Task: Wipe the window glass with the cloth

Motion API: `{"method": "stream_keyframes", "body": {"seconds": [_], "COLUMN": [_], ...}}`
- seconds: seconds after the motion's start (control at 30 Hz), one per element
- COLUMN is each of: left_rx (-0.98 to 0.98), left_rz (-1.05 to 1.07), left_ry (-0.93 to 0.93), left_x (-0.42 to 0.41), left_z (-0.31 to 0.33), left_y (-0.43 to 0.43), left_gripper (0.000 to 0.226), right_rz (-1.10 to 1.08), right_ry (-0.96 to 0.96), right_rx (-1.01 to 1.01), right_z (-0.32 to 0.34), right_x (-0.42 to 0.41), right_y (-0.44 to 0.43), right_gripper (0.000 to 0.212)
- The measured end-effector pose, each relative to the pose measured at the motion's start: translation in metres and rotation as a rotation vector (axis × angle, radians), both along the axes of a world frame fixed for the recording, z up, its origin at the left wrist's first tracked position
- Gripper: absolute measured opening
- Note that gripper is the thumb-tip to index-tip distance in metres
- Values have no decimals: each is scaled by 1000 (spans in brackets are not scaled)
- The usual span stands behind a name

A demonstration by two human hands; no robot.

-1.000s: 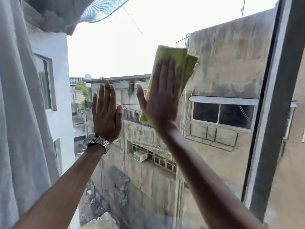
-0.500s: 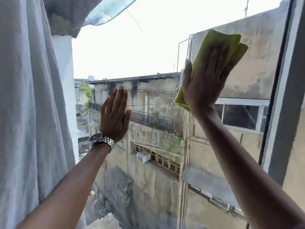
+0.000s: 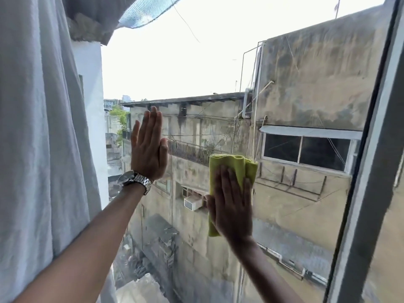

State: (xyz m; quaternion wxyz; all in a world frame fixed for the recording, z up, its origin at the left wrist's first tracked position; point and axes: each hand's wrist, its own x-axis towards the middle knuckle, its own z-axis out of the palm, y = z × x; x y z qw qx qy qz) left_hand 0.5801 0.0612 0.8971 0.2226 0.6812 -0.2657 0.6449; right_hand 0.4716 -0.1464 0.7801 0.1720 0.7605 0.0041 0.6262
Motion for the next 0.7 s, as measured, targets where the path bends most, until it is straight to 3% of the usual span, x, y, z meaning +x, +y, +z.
{"method": "stream_keyframes", "body": {"seconds": [0.07,0.17,0.27,0.37,0.43,0.53,0.7], "left_rx": [2,3,3,3,4,-11,-44], "left_rz": [0,-3,3,17,19,13,37], "left_ry": [11,6,-12,-8,-16,-25,-15], "left_x": [-3,-3,2,3,3,1,-8], "left_z": [1,-2,-2,-2,-1,-2,-3], "left_y": [0,0,0,0,0,0,-2], "left_gripper": [61,60,59,59,58,58,58], "right_rz": [-21,-62,-20,0,18,33,-73], "right_ry": [-38,-170,-284,-307,-264,-69,105], "right_rx": [66,225,279,259,240,62,-200], "right_z": [10,76,147,166,140,43,-96], "right_x": [-17,-22,-2,24,34,33,-7], "right_y": [-33,-54,-27,12,34,48,-14], "right_gripper": [58,62,68,71,71,70,81]}}
